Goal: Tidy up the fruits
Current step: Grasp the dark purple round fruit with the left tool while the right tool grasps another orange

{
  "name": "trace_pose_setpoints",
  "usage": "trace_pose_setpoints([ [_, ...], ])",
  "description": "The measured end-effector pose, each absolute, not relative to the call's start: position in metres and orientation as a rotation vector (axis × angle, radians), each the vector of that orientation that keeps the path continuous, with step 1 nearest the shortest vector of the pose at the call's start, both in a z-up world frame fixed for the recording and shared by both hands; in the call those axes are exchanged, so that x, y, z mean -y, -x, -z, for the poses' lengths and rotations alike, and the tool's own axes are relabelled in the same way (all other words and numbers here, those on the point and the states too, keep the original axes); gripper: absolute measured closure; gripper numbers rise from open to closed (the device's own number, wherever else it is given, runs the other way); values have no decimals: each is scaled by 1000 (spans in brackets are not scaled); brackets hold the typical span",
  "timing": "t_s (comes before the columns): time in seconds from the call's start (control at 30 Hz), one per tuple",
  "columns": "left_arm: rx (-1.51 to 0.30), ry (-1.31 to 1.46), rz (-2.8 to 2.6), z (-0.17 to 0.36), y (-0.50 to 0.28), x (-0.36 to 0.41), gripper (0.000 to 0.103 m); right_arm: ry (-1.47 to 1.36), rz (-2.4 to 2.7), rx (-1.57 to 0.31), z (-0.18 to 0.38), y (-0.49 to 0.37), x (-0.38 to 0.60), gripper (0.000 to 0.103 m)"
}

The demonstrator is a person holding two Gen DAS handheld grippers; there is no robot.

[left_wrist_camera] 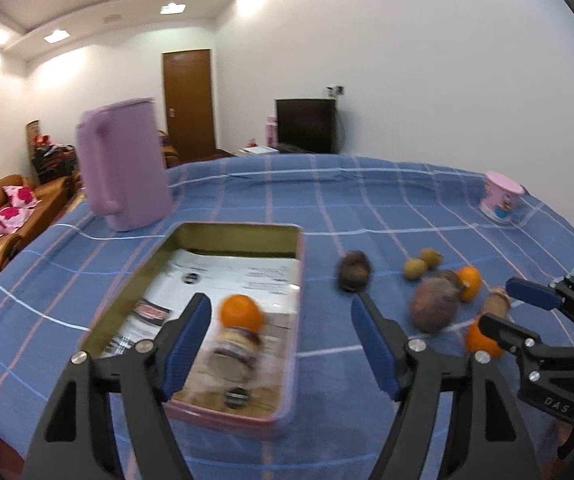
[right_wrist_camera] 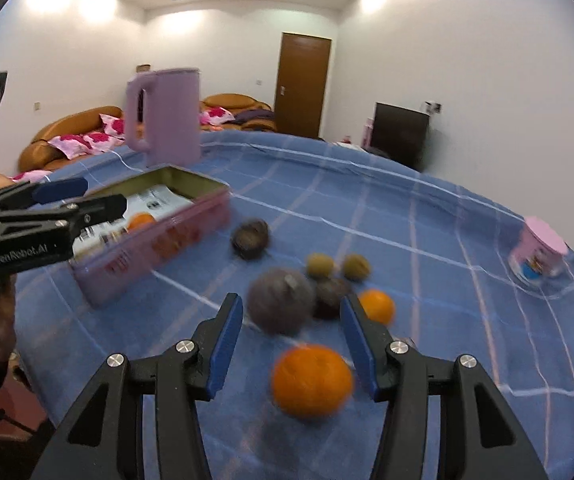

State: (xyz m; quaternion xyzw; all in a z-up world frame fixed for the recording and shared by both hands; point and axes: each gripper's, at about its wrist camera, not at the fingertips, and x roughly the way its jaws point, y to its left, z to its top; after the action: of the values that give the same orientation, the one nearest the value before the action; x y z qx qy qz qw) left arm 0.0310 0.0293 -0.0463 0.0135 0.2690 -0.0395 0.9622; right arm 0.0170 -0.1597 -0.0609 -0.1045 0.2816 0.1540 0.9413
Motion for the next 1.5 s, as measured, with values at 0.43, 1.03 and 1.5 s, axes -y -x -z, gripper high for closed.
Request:
trace_pose_setpoints([
  [0.43,-588,-73,121,56,-35,2,28,136,-377,-658,79,-28,177,50],
  [1.03,-653,-73,214,65,-47,28,28,43,-342,-694,83,-36,192,54],
  [1.5,-736,-109,314,72,-67,72,28,-91,-211,-563,67,-30,234,54],
])
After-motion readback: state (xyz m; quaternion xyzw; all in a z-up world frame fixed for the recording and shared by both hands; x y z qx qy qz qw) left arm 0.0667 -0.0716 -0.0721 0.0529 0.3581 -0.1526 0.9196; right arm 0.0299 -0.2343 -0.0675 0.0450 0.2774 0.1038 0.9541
